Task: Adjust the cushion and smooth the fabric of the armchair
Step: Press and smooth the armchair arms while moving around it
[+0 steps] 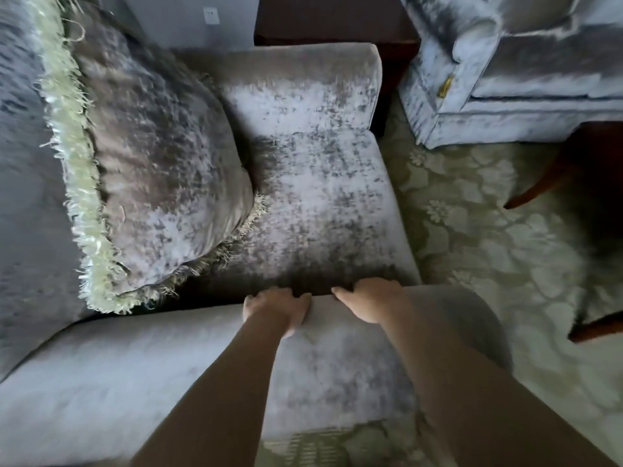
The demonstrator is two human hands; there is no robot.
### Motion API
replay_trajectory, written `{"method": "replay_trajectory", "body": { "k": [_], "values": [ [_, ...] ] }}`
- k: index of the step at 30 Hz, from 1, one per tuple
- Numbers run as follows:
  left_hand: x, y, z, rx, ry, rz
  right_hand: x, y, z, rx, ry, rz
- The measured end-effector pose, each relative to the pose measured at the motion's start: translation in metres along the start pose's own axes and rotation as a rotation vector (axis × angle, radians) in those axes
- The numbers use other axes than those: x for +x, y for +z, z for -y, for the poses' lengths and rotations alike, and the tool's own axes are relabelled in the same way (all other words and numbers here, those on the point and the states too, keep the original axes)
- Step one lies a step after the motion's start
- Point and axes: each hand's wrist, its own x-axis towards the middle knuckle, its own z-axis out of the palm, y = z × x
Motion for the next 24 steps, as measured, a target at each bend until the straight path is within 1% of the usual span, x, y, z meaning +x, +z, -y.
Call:
{"method": "replay_trajectory", "body": {
  "k": [3,5,7,10,15,20,24],
  "values": [
    [-0.003,0.004,-0.065,0.012,0.049,-0.007,-0.001,-0.002,-0.013,-0.004,0.042,-0.004],
    [-0.005,0.007,-0.084,-0.005,0.021,-0.045,-0.001,-0.002,-0.012,-0.010,0.053,-0.011],
    [-0.002,0.012,-0.085,-0.022,0.009,-0.077,-0.001,-0.001,-0.012,0.019,0.042,-0.001],
    [0.003,0.013,-0.079,-0.039,-0.004,-0.061,-0.003,-0.002,-0.013,0.050,0.059,0.006],
    [0.001,0.012,-0.081,0.013,-0.010,-0.078,-0.005,-0.003,-0.015,0.056,0.062,-0.012],
    [0.003,0.013,-0.079,-0.035,-0.006,-0.093,-0.005,-0.005,-0.018,0.069,0.047,-0.016],
    [0.001,0.014,-0.076,-0.044,-0.009,-0.088,-0.011,-0.001,-0.021,0.053,0.012,-0.075]
  ]
}}
